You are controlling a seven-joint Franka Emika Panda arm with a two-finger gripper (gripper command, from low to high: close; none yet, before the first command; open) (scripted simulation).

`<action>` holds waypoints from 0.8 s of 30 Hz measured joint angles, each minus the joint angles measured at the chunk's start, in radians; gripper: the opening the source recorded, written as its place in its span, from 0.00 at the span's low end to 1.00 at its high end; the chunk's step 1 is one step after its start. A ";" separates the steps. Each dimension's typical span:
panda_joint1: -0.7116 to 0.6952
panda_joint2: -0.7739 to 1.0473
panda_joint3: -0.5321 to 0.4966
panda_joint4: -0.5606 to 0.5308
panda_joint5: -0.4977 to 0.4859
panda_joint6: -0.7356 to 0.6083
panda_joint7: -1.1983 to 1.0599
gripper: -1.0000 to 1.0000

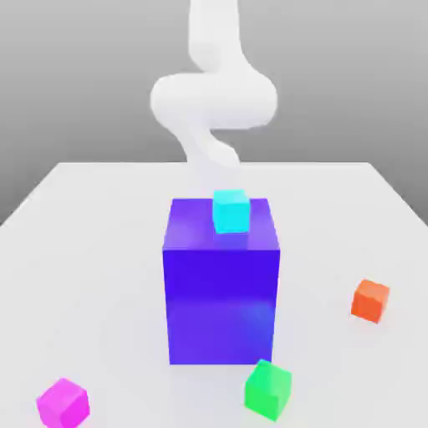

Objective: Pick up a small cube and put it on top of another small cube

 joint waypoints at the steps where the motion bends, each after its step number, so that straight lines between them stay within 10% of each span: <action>1: 0.016 0.032 -0.024 0.000 0.006 0.008 -0.042 0.50; 24: 0.172 0.717 -0.395 -0.001 0.313 0.174 -1.064 0.50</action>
